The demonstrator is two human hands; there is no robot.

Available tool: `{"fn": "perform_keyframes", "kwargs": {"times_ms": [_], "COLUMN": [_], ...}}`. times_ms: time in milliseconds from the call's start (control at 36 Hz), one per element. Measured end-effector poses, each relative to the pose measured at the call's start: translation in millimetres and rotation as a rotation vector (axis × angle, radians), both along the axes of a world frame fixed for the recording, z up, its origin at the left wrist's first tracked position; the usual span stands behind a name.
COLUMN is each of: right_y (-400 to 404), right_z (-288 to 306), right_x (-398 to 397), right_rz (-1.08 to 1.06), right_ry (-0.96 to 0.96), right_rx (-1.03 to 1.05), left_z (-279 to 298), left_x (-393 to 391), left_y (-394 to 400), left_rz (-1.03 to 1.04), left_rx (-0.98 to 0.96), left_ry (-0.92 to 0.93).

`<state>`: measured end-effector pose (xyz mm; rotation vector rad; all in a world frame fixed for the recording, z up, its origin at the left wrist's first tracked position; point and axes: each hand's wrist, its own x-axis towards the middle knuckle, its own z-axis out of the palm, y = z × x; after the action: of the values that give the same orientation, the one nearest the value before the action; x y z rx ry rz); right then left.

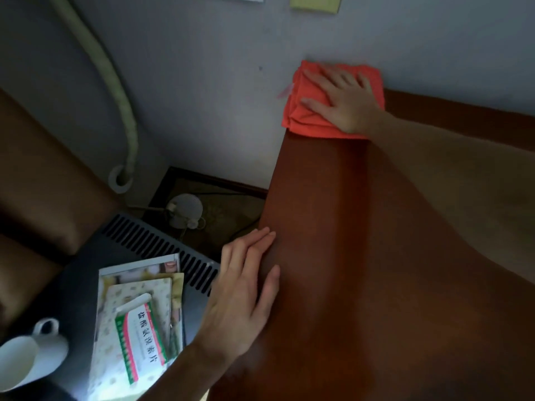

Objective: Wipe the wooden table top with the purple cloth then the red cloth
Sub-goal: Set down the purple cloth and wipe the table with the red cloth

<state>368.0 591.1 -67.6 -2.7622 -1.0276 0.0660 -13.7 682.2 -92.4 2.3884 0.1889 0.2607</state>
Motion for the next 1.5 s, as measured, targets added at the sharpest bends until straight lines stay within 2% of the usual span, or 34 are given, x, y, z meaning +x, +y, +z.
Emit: {"fn": "perform_keyframes", "kwargs": {"times_ms": [167, 306, 361, 472, 611, 694, 778, 833, 889, 944, 1028, 1139, 1278, 1361, 1500], "right_y": [4, -11, -20, -40, -48, -50, -58, -67, -82, -97, -111, -111, -100, -103, -119], "right_z": [-9, -11, -13, -14, -11, -11, -8, -1, 7, 12, 13, 17, 45, 69, 128], "right_x": [-63, -182, -240, -345, -431, -461, -466, -454, -437, -422, -415, -418, -401, -385, -365], "right_rz": [-0.134, -0.117, -0.104, -0.035, -0.060, -0.053, -0.044, -0.146, -0.295, -0.329, -0.237, -0.245, -0.273, -0.262, -0.200], "right_ry": [0.014, 0.013, 0.023, -0.003, -0.004, 0.040, 0.117, 0.175, 0.138, 0.137, 0.201, 0.167, 0.367, 0.401, 0.371], "right_rx": [-0.005, 0.022, 0.024, -0.051, -0.040, -0.022, 0.041, 0.147, 0.176, 0.113, -0.010, 0.014, -0.093, -0.057, 0.280], "left_z": [5, -2, -5, 4, 20, 27, 33, 36, 39, 39, 39, 47, 71, 101, 154], "left_x": [0, -10, -17, -39, -71, -77, -74, -67, -59, -55, -58, -61, -42, -31, -19], "left_y": [2, 8, 15, 34, 59, 55, 41, 35, 29, 24, 17, 18, 22, 26, 43], "left_rz": [0.041, 0.259, 0.331, 0.367, 0.177, 0.131, 0.087, 0.054, 0.015, -0.042, -0.057, -0.016, -0.164, -0.238, -0.283], "left_rx": [-0.094, -0.164, -0.231, -0.413, -0.330, -0.324, -0.367, -0.386, -0.361, -0.285, -0.184, -0.110, 0.003, 0.037, -0.030], "left_ry": [-0.095, -0.288, -0.312, -0.223, -0.080, 0.062, 0.186, 0.223, 0.262, 0.301, 0.329, 0.398, 0.568, 0.491, 0.152]}}
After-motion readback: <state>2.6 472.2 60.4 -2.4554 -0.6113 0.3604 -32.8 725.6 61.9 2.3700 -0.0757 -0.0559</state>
